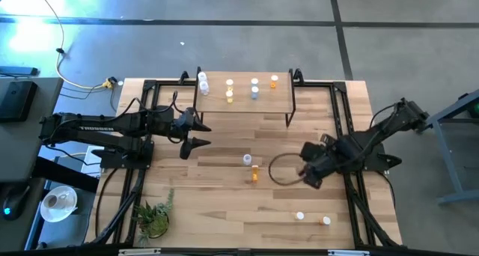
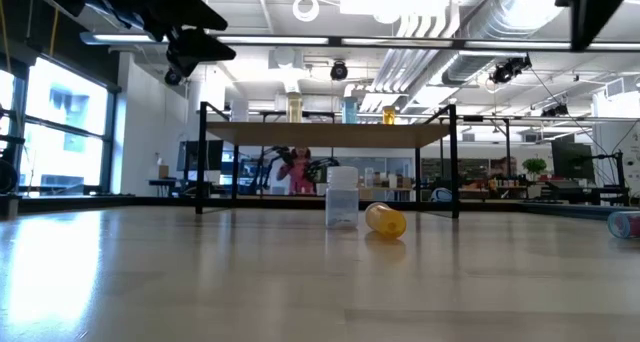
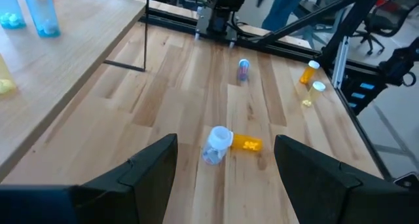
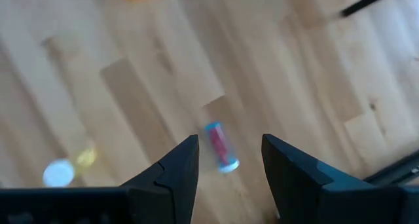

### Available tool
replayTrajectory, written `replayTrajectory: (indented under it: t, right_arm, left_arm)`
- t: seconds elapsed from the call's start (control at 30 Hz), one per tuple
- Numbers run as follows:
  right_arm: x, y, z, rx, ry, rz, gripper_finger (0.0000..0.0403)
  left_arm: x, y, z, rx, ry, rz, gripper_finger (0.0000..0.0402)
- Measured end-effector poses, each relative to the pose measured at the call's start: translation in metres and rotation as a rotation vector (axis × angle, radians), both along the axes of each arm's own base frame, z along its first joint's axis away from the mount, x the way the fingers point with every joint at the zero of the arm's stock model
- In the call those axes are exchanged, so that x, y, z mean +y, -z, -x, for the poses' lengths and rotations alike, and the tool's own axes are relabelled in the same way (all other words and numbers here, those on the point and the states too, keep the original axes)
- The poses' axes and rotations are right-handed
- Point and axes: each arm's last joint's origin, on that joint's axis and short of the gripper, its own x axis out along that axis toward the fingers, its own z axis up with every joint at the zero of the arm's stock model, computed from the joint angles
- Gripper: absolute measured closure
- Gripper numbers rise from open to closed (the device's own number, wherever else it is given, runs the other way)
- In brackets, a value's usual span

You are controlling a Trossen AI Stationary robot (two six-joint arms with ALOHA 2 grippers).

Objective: Pick and place medicine bottles onto shelf by color
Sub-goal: Put the bottom orange pill bottle on the shelf aligned with the other orange pill bottle

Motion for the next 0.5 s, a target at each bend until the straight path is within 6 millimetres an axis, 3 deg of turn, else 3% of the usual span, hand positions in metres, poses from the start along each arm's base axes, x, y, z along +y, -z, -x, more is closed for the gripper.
replayTrajectory:
  t: [0.13,0.5]
  right_arm:
    - [0.018,0.000,0.006,-0.018,-0.071,-0.051,0.0245]
    - [0.046,0.000,0.018,-0.026,-0.005,-0.200,0.0245]
  left_arm:
    - [0.000,0.000,0.000,-0.001,-0.008,0.018,0.0158]
    - [0.000,0.000,0.000,-0.001,-0.008,0.018,0.0158]
